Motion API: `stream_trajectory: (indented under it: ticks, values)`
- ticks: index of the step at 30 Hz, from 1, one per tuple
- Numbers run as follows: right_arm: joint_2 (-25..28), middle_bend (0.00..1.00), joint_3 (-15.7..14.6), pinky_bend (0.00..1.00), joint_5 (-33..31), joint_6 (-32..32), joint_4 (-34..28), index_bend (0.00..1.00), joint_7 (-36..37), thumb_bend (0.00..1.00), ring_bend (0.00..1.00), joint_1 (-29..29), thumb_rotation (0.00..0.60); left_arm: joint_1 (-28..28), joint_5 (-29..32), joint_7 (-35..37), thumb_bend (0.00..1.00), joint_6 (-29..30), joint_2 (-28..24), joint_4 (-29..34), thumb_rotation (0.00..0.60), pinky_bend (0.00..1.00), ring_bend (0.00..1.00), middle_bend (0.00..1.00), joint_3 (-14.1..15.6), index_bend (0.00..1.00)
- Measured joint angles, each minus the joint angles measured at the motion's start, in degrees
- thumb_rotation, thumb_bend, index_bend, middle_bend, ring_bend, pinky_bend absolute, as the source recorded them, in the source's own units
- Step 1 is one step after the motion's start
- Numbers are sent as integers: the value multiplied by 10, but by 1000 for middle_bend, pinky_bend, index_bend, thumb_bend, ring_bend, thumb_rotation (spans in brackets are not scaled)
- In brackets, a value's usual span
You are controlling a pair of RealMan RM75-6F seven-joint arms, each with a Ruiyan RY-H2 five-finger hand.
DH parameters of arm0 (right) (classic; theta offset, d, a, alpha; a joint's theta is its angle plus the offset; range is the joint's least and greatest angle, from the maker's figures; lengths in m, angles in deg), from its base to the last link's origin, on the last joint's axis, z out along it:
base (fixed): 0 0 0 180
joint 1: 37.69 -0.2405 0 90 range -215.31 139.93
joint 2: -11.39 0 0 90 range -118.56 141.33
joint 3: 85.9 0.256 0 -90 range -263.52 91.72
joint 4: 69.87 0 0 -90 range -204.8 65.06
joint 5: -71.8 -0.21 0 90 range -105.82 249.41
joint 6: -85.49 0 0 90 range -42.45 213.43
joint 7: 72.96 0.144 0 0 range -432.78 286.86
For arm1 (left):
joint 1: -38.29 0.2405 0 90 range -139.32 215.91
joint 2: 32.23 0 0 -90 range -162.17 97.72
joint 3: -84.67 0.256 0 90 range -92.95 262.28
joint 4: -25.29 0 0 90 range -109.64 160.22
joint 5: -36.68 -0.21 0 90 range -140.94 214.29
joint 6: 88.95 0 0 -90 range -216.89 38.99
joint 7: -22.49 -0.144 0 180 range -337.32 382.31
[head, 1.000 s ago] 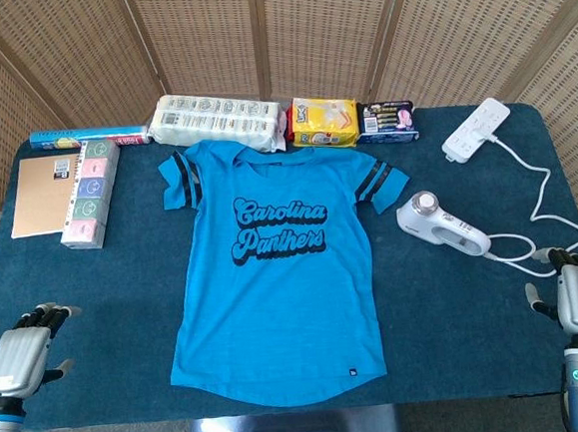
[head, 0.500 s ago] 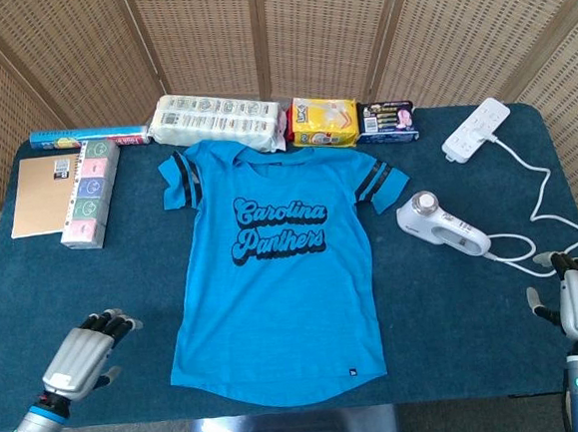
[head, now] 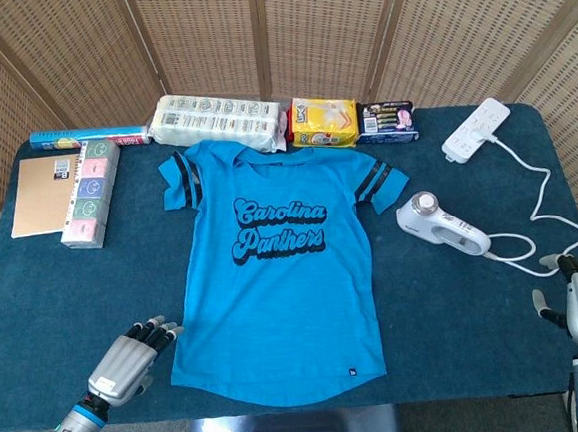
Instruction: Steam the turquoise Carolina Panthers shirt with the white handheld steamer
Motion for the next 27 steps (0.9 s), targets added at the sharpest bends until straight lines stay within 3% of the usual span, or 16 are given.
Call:
stream_trajectory:
  ticks: [9, 27]
  values:
    - [5, 374, 0, 298, -3, 3, 1, 334, 8, 375, 343, 7, 600, -9, -4, -23, 205, -17, 44, -20, 600, 186, 94, 174, 8, 115]
    - [4, 374, 0, 295, -6, 0, 8, 331, 22, 375, 343, 13, 600, -24, 16, -74, 203, -36, 74, -40, 600, 183, 85, 174, 3, 115]
